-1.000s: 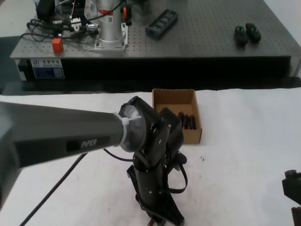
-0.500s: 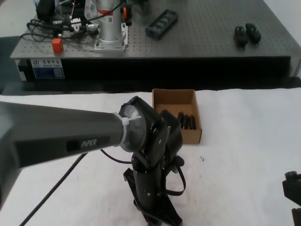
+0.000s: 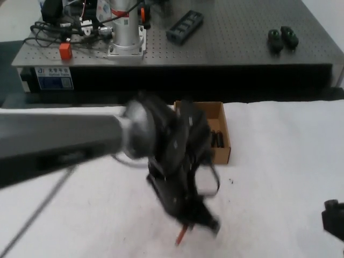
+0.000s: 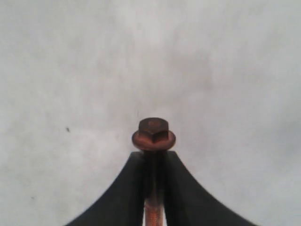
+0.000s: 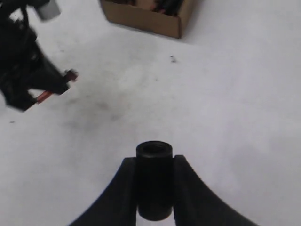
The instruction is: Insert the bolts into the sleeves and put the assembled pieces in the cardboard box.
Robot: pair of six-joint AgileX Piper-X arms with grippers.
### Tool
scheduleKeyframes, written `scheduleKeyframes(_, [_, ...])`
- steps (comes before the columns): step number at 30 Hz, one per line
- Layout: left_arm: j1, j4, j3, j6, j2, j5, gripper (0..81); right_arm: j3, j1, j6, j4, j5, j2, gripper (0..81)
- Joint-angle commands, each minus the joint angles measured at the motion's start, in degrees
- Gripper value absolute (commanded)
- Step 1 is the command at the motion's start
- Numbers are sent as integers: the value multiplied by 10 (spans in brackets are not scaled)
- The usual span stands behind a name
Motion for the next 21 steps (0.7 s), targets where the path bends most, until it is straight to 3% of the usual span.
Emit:
scheduleKeyframes(1, [-1,-48,-6,-25,-68,3,6,17,-1,47,-25,-191,-50,9])
scheduleKeyframes(5, [-1,-190,31,-80,-166,90,6,67,-1,142,-177,-361,-50,9])
scheduleKeyframes(10, [-1,-301,93,-134,-233,131,6,99,4,209,-361,-390,-11,9])
scheduleKeyframes(14, [-1,-360,122,-172,-248,170,6,89,38,242,-483,-417,62,9])
scheduleKeyframes(21, [-1,-373,127,-179,-247,179,6,43,73,238,-537,-417,150,9])
